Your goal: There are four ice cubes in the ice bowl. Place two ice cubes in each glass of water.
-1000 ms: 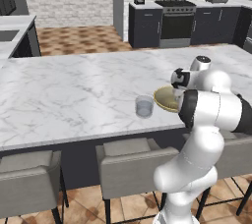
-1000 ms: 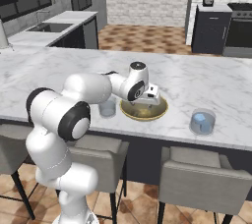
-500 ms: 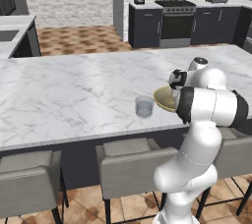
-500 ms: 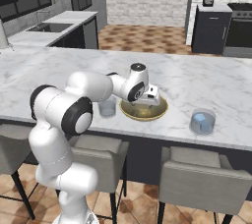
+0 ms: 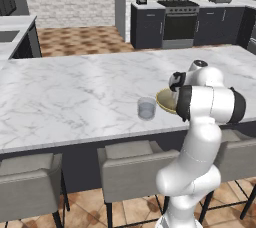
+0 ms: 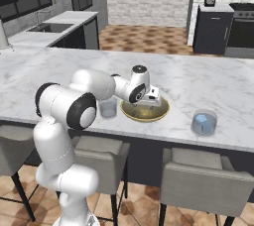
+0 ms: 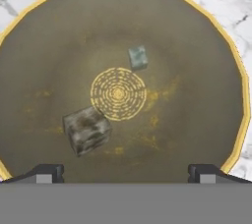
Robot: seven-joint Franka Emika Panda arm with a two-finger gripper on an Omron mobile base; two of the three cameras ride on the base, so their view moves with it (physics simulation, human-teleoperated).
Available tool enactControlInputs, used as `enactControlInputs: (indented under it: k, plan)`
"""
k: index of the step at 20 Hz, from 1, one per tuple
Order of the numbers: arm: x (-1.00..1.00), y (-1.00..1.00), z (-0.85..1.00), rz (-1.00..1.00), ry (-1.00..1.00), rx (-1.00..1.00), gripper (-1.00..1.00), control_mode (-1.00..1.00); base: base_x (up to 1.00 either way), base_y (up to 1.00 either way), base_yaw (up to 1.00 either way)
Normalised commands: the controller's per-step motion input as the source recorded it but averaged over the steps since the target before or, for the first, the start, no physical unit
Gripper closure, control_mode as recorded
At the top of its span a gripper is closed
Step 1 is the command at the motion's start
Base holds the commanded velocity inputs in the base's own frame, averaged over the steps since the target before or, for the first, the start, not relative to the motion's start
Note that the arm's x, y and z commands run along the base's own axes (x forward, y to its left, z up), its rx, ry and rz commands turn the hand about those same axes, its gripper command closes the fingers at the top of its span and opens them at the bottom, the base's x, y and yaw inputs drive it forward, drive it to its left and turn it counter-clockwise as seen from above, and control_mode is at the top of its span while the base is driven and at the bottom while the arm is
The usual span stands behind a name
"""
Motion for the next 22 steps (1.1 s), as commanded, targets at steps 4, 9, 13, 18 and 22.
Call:
enactControlInputs:
  k: [4, 9, 13, 18, 22]
  plan:
    - [0.16, 0.0, -0.1, 0.0, 0.0, 0.0, -1.0, -1.0, 0.0, 0.0, 0.0]
    - [0.12, 0.0, -0.11, 0.0, 0.0, 0.0, -1.0, -1.0, 0.0, 0.0, 0.0]
    - [0.11, 0.0, -0.15, 0.0, 0.0, 0.0, -1.0, -1.0, 0.0, 0.0, 0.0]
    - [0.11, 0.0, -0.11, 0.0, 0.0, 0.0, -1.0, -1.0, 0.0, 0.0, 0.0]
    - [0.14, -0.05, -0.05, 0.0, 0.0, 0.0, -1.0, -1.0, 0.0, 0.0, 0.0]
